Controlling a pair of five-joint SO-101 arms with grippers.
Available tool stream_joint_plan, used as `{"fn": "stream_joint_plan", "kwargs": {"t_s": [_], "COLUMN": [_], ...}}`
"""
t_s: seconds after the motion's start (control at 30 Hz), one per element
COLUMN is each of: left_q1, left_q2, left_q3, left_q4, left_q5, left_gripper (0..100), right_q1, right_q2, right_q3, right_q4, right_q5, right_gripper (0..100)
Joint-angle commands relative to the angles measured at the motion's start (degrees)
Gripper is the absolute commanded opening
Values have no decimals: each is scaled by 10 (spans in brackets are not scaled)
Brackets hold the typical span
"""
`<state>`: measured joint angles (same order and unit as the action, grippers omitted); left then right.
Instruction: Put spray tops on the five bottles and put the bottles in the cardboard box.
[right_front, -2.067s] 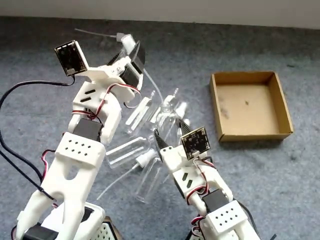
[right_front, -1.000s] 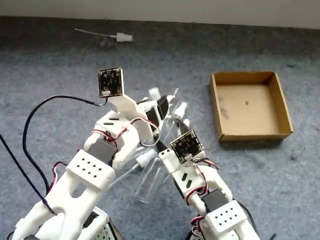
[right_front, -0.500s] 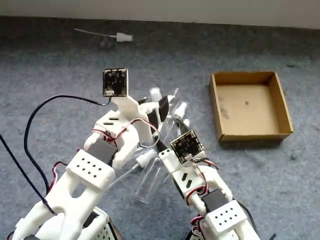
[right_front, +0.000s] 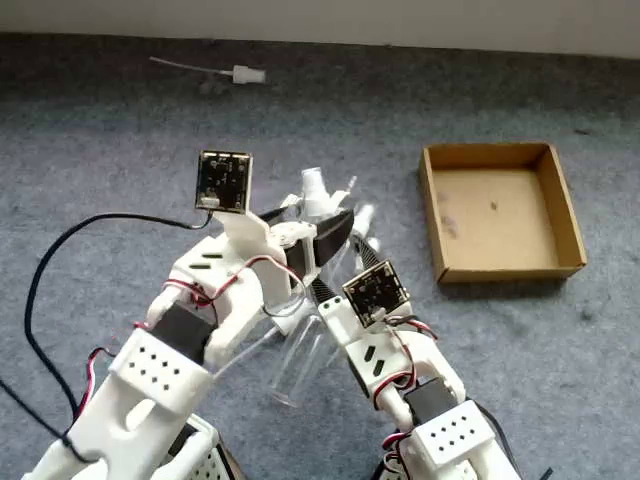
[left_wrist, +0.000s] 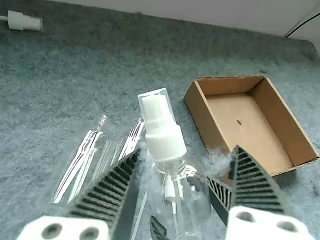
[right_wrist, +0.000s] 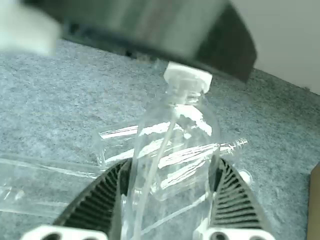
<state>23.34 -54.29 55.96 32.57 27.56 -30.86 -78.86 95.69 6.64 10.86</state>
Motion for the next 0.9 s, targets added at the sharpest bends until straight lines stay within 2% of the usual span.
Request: {"fn": "stream_joint_plan", "kwargs": {"t_s": [0.0,0.1,0.3,0.43,0.73,0.87], "left_q1": [-14,-35,-38,-32,39,57], "left_q2": [-134,-202,-314,-383,-513,-502], "left_q3": [-9,-7,44,109,240,240], "left_q4": [88,147,252,258,259,259], "left_q5": [-7,-7,-6,-6,-36,-37], "left_gripper": [245,245,245,245,240,124], "right_q1": [29,34,35,35,33,32], "right_q2": [-11,-11,-10,-10,-7,-7], "right_q3": [59,57,6,-44,-174,-224], "right_q4": [-15,-15,-11,-10,-10,-10], "right_q5": [-4,-4,-85,-84,-84,-88], "right_gripper": [110,110,110,110,109,109]}}
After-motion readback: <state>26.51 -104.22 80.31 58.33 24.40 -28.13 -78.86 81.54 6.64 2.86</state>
